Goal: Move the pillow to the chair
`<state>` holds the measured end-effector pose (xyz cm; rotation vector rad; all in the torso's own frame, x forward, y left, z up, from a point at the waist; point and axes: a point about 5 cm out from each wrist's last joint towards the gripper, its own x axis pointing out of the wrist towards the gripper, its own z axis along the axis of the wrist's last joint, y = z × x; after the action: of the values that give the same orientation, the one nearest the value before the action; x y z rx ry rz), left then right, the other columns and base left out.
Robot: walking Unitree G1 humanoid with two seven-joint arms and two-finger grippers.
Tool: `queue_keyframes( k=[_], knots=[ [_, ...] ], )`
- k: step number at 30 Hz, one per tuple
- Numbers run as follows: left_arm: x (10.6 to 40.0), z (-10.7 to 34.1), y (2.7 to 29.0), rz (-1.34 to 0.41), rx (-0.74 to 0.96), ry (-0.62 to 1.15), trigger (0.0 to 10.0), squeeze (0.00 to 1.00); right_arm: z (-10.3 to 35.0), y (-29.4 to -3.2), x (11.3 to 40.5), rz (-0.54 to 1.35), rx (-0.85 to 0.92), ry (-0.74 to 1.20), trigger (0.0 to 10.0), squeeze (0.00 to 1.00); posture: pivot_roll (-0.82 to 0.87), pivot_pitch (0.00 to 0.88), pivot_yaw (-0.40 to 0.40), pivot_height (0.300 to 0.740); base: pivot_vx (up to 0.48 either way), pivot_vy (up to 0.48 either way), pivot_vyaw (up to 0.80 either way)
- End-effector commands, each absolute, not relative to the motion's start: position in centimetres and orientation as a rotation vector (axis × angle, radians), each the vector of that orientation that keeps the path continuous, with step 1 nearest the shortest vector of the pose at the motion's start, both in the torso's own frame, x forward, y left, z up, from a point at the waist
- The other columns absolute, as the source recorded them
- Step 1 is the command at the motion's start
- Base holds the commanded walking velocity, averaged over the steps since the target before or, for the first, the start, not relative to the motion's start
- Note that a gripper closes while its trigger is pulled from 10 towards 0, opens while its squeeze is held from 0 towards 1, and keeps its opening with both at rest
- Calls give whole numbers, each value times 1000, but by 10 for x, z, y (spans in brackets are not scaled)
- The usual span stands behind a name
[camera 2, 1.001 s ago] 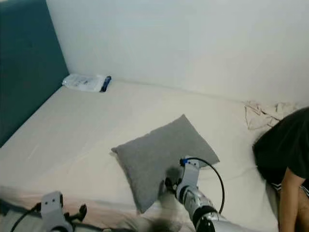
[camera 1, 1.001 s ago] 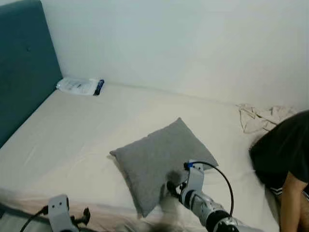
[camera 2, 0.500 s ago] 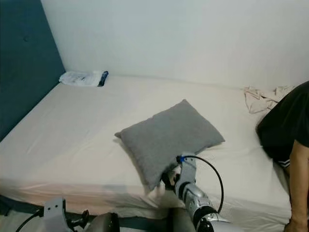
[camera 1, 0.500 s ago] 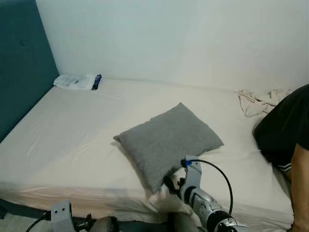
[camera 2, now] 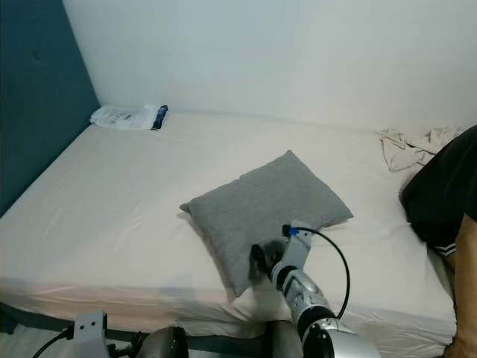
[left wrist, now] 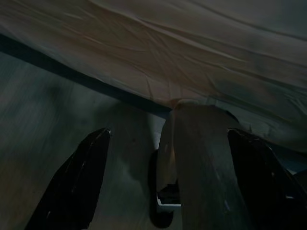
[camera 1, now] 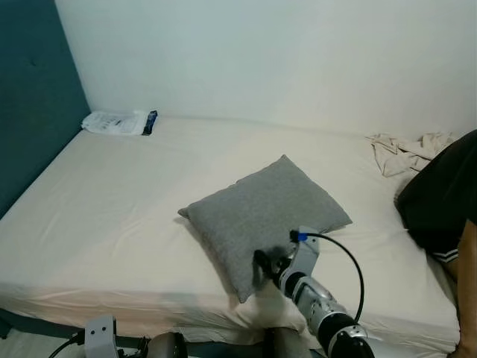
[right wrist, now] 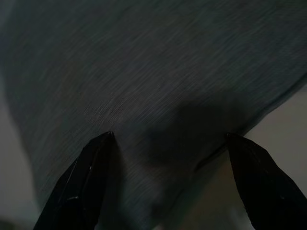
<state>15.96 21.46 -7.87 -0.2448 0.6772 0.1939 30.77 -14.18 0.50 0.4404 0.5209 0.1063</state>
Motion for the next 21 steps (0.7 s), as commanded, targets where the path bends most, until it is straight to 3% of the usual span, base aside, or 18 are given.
queue_keyframes(
  k=[1,9,10,11,12,21],
  knots=[
    [157,-80,214,180,-230,682,10000,0,3,-146,306,62,481,519,10000,1000,89,89,-75,610,0,0,0],
    [151,-79,218,156,-200,674,10000,0,5,-150,308,-3,617,486,10000,1000,133,111,-32,610,0,0,0],
    [150,-78,220,149,-187,665,10000,0,3,-150,307,-25,634,511,10000,706,147,131,-18,610,0,0,0],
    [150,-78,221,146,-182,661,10000,0,2,-150,306,-37,641,523,10000,706,147,131,-18,610,0,0,0],
    [149,-78,222,142,-176,658,10000,0,0,-150,305,-54,649,537,10000,0,152,135,-14,610,0,0,0],
    [146,-76,227,135,-159,639,10000,0,-7,-150,300,-89,619,611,10000,0,148,157,-8,610,0,0,0]
  ],
)
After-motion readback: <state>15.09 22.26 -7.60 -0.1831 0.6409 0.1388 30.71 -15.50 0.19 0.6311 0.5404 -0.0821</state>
